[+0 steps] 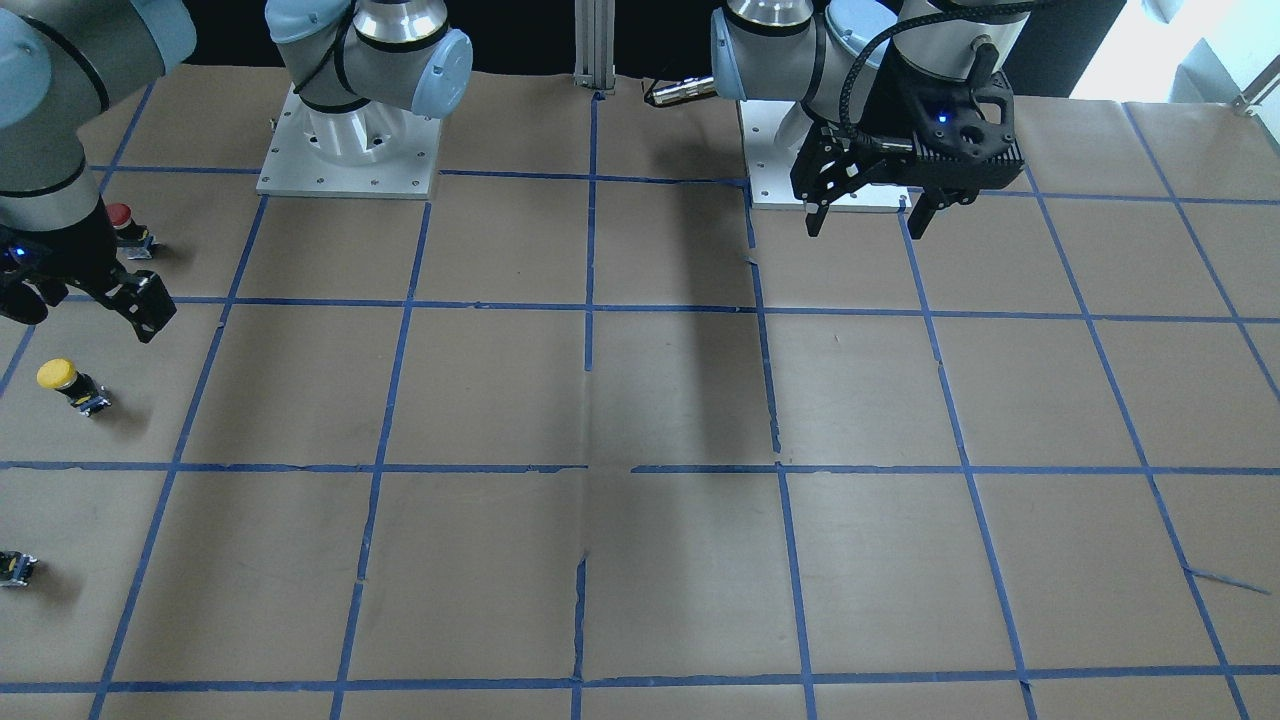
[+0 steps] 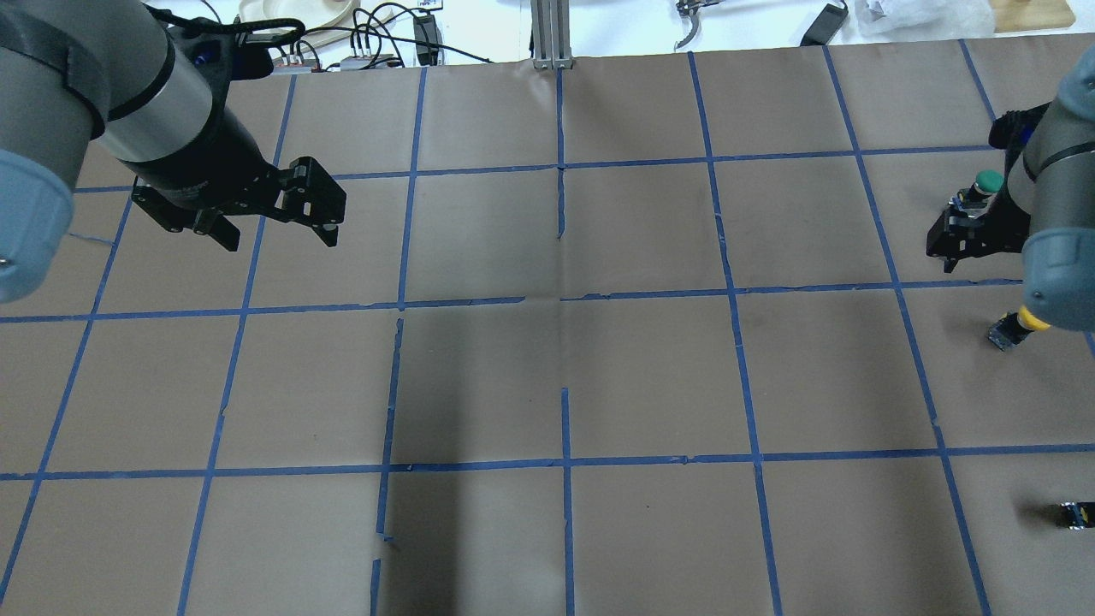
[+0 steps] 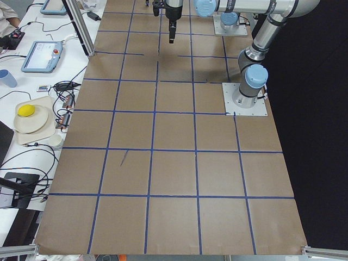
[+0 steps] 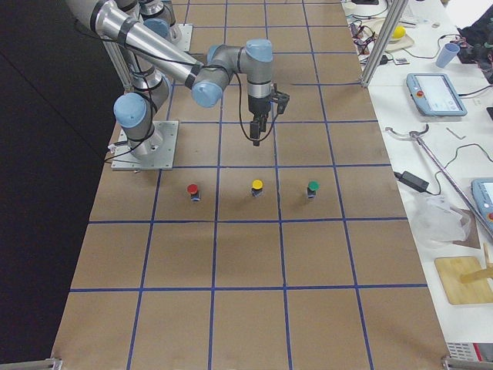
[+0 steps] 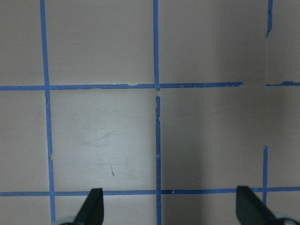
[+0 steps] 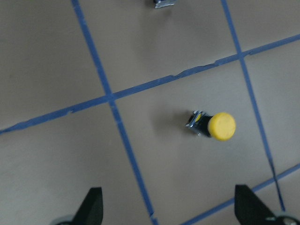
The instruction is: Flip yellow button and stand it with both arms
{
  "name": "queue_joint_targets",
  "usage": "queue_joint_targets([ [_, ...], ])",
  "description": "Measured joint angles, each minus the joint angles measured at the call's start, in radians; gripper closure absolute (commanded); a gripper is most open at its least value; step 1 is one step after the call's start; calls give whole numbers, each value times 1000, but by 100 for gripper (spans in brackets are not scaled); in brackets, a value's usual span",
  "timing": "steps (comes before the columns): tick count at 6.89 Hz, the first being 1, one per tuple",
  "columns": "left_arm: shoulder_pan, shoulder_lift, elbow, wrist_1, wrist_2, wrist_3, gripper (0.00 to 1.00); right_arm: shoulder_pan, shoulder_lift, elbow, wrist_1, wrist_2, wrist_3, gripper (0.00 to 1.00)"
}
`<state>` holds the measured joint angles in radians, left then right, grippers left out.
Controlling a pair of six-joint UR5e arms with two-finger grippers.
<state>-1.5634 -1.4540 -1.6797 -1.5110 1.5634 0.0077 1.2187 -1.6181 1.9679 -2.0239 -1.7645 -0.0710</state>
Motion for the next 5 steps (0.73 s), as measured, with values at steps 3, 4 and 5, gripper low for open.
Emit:
queue_joint_targets([
  [3,0,0,0,0,0,0,0,143,-30,-208,352,221,-5,0],
  [4,0,0,0,0,-1,0,0,225,-29,-251,387,235,-4,0],
  [5,0,0,0,1,-1,0,0,280,-29,-296,433,241,-4,0],
])
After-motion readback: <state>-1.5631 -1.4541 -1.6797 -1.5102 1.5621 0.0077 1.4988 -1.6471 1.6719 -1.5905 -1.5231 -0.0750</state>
